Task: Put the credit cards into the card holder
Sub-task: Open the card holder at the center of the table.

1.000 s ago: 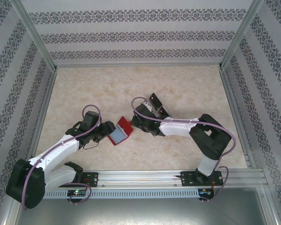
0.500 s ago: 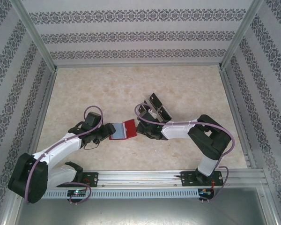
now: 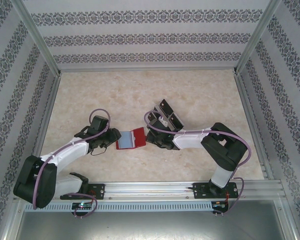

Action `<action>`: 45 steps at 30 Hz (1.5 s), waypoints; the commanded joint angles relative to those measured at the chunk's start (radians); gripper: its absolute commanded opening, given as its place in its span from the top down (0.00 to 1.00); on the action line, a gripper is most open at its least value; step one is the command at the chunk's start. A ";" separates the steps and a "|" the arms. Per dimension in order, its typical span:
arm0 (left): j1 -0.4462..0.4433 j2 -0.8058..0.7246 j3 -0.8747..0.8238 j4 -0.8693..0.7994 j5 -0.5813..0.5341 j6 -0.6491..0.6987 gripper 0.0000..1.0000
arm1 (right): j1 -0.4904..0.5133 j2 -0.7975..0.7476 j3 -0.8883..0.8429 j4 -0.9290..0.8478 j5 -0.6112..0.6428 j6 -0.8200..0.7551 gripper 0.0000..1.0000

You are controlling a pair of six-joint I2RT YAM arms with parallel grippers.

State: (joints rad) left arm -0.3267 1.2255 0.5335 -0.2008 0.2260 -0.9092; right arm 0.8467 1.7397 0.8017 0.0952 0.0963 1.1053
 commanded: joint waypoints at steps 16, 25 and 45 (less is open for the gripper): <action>0.044 0.106 -0.038 0.244 0.161 0.022 0.53 | -0.014 0.053 -0.029 0.012 0.004 0.026 1.00; 0.046 0.068 -0.053 0.308 0.186 -0.004 0.53 | -0.015 0.024 -0.016 -0.002 -0.024 -0.010 0.84; 0.046 -0.004 -0.071 0.329 0.194 -0.022 0.56 | -0.008 -0.237 0.128 -0.206 -0.004 -0.185 0.46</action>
State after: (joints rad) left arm -0.2924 1.2285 0.4770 0.0883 0.4046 -0.9218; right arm 0.8394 1.5040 0.8696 -0.0872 0.1143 0.9794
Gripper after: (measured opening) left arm 0.443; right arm 0.542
